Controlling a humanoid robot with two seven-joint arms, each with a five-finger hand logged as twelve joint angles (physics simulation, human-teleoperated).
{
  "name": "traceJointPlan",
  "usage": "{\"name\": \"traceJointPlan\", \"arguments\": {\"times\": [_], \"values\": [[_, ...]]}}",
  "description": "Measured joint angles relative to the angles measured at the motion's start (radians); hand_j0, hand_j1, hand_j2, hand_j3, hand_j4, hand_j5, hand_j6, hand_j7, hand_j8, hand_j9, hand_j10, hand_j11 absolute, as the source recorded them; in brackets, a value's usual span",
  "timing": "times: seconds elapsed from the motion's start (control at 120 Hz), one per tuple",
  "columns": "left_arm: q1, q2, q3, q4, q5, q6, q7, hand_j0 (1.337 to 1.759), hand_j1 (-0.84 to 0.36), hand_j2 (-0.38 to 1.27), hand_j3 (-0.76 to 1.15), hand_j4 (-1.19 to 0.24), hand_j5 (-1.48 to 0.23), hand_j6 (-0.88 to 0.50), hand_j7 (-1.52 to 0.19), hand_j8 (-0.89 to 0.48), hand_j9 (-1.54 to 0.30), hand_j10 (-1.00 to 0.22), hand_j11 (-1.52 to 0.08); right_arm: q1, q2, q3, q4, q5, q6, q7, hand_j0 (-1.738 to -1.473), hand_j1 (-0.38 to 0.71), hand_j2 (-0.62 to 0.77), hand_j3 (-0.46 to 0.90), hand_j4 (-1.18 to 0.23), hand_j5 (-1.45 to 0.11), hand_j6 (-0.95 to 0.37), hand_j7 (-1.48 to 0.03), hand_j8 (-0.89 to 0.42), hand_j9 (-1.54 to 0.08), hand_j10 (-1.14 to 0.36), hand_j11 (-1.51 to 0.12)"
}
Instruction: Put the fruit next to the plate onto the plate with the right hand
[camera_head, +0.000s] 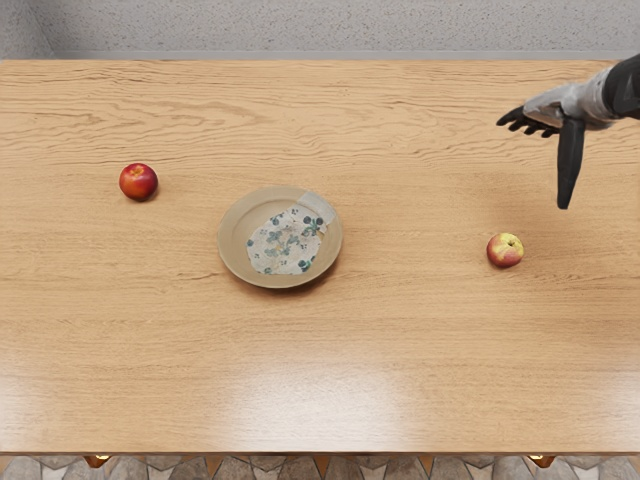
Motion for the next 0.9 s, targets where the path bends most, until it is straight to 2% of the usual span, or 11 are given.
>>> {"name": "traceJointPlan", "arguments": {"times": [0.167,0.317,0.467,0.625,0.758,0.9], "values": [[0.000,0.000,0.000,0.000,0.000,0.000,0.000,1.658,0.32,0.00,0.00,-0.02,-0.03,-0.02,-0.03,-0.02,-0.03,-0.02,-0.03,0.000,0.006,0.001,0.000,0.019,0.000,-0.022,-1.658,-0.35,0.00,0.00,0.00,0.00,-0.01,0.00,0.00,0.00,0.00,0.00],[0.000,0.000,0.000,0.000,0.000,0.000,0.000,1.658,0.32,0.00,0.00,-0.02,-0.03,-0.02,-0.03,-0.02,-0.03,-0.02,-0.03,0.033,0.010,0.002,0.041,0.129,0.000,-0.026,-1.658,-0.35,0.00,0.00,0.00,0.00,-0.01,0.00,0.00,0.00,0.00,0.00],[0.000,0.000,0.000,0.000,0.000,0.000,0.000,1.658,0.32,0.00,0.00,-0.02,-0.03,-0.02,-0.03,-0.02,-0.03,-0.02,-0.03,0.063,-0.025,0.002,0.222,0.168,0.000,-0.027,-1.658,-0.35,0.00,0.00,0.00,0.00,0.00,0.00,0.00,0.00,0.00,0.00],[0.000,0.000,0.000,0.000,0.000,0.000,0.000,1.658,0.32,0.00,0.00,-0.02,-0.03,-0.02,-0.03,-0.02,-0.03,-0.02,-0.03,0.060,-0.162,-0.006,0.414,0.113,-0.007,-0.027,-1.658,-0.35,0.00,0.00,0.00,0.00,0.00,0.00,0.00,0.00,0.00,0.00],[0.000,0.000,0.000,0.000,0.000,0.000,0.000,1.658,0.32,0.00,0.00,-0.02,-0.03,-0.02,-0.03,-0.02,-0.03,-0.02,-0.03,0.003,-0.189,-0.010,0.514,0.011,-0.110,-0.027,-1.658,-0.35,0.00,0.00,0.00,0.00,-0.01,0.00,0.00,0.00,0.00,0.00],[0.000,0.000,0.000,0.000,0.000,0.000,0.000,1.658,0.32,0.00,0.00,-0.02,-0.03,-0.02,-0.03,-0.02,-0.03,-0.02,-0.03,-0.071,-0.161,-0.013,0.547,-0.092,-0.250,-0.027,-1.658,-0.35,0.00,0.00,0.00,0.00,-0.01,0.00,0.00,0.00,0.00,0.00]]}}
